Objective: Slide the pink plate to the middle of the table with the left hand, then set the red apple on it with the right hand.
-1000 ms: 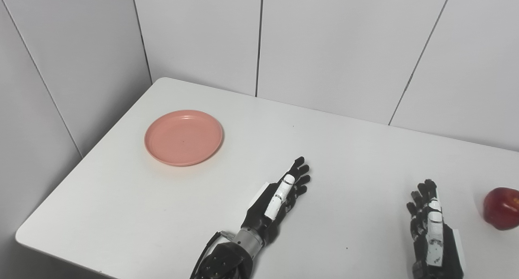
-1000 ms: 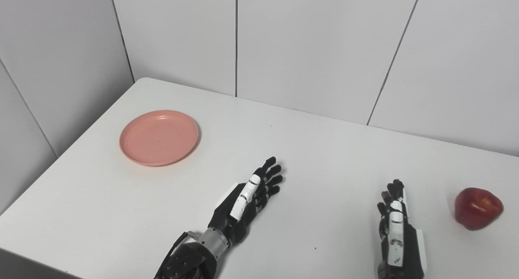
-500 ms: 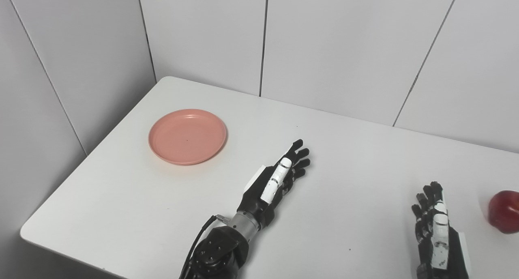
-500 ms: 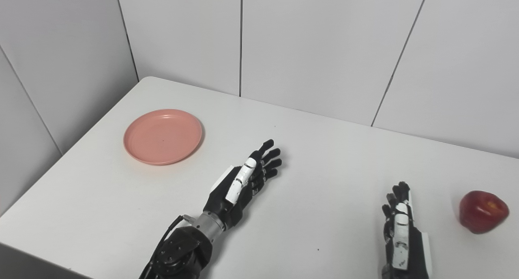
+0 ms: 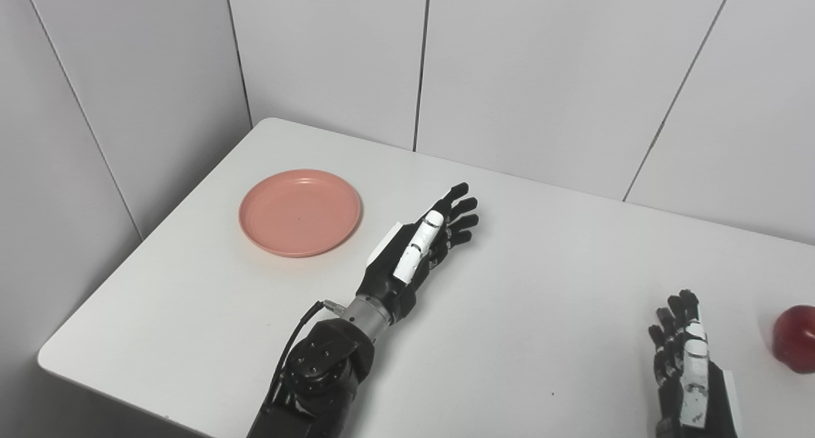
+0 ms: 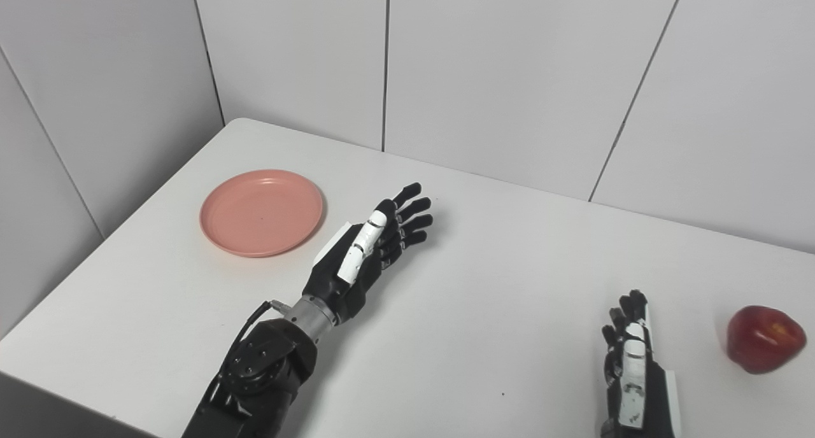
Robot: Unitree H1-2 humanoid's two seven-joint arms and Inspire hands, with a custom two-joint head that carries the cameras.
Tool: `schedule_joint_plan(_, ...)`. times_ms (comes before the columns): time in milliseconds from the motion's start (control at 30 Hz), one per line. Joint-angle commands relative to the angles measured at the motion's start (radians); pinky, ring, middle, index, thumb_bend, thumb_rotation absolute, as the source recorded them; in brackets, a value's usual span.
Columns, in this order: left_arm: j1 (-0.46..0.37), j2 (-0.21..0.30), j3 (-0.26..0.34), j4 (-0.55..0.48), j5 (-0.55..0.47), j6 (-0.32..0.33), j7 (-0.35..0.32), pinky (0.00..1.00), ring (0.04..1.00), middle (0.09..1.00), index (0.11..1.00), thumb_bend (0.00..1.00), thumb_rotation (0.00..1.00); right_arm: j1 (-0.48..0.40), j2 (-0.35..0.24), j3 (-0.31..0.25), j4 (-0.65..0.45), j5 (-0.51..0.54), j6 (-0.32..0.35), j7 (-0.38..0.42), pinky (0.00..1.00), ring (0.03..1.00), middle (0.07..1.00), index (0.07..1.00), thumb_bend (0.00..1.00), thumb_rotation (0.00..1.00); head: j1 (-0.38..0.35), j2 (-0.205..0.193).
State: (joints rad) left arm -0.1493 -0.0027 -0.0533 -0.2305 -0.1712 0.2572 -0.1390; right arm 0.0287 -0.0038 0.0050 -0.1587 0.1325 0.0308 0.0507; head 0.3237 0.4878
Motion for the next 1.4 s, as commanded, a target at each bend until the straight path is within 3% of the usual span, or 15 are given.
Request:
schedule_joint_plan(0, -0.051, 0.014, 0.013, -0.034, -0.014, -0.015, -0.004, 0.92, 0.923, 0.941, 0.928, 0.43, 1.0, -0.028, 0.001, -0.003, -0.019, 0.014, -0.058, 0.015, 1.0, 1.0, 1.0, 1.0, 0.19, 1.0, 0.002, -0.001)
schedule_joint_plan(767, -0.221, 0.102, 0.2, 0.005, -0.072, 0.013, 0.053, 0.93, 0.929, 0.942, 0.932, 0.41, 1.0, -0.029, -0.007, -0.007, -0.031, -0.011, -0.035, 0.008, 1.0, 0.999, 1.0, 1.0, 0.17, 1.0, 0.023, -0.014)
schedule_joint_plan(1133, -0.282, 0.176, 0.277, 0.083, -0.102, -0.02, 0.066, 0.92, 0.93, 0.939, 0.927, 0.37, 1.0, -0.028, -0.012, -0.008, -0.036, 0.002, -0.026, 0.015, 1.0, 1.0, 1.0, 1.0, 0.18, 1.0, 0.035, -0.015)
schedule_joint_plan(1367, -0.311, 0.234, 0.328, 0.166, -0.15, -0.061, 0.044, 0.94, 0.939, 0.952, 0.938, 0.4, 1.0, -0.029, -0.013, -0.012, -0.038, 0.018, -0.023, 0.016, 1.0, 1.0, 1.0, 1.0, 0.17, 1.0, 0.042, -0.016)
